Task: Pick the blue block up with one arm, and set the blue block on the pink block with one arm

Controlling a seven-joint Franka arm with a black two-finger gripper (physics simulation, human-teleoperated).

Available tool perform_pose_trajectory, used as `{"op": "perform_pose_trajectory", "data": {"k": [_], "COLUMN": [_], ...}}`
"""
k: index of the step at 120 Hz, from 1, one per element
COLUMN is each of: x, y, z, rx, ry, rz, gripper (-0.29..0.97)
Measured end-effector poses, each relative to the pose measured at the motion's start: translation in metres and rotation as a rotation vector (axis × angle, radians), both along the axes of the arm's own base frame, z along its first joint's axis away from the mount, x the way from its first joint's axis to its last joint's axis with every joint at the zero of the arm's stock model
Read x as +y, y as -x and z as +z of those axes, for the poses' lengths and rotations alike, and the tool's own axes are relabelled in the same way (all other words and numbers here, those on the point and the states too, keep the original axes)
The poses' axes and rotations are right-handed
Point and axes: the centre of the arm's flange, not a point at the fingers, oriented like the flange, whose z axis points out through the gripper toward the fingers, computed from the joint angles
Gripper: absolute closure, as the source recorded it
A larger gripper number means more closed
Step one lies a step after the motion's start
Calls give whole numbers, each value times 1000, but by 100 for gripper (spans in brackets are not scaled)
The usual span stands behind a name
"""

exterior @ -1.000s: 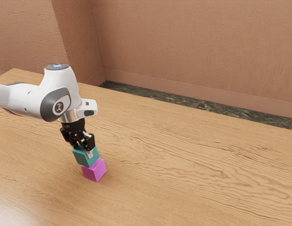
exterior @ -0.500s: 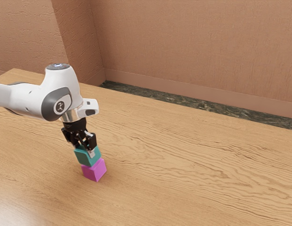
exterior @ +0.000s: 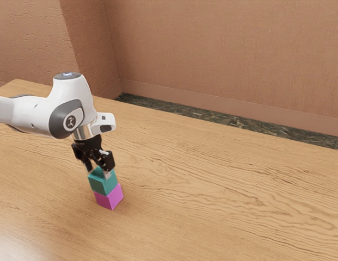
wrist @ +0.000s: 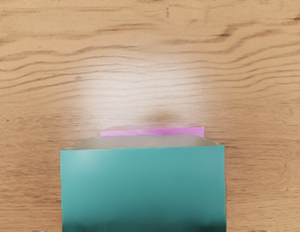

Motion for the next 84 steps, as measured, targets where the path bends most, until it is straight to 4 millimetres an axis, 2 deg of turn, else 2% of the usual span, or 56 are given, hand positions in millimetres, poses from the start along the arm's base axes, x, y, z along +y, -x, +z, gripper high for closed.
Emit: {"op": "perform_pose_trajectory", "data": {"k": [17,29,37,84], "x": [0,-2,-4,-6], "y": [0,-4,-6,-3], "z": [5,37,46,50], "rx": [-9,-51,-54,-32], "ry": [-6,-37,-41,-43], "rz": [-10,-19,-27,-50], "gripper": [6,4,3,0]}}
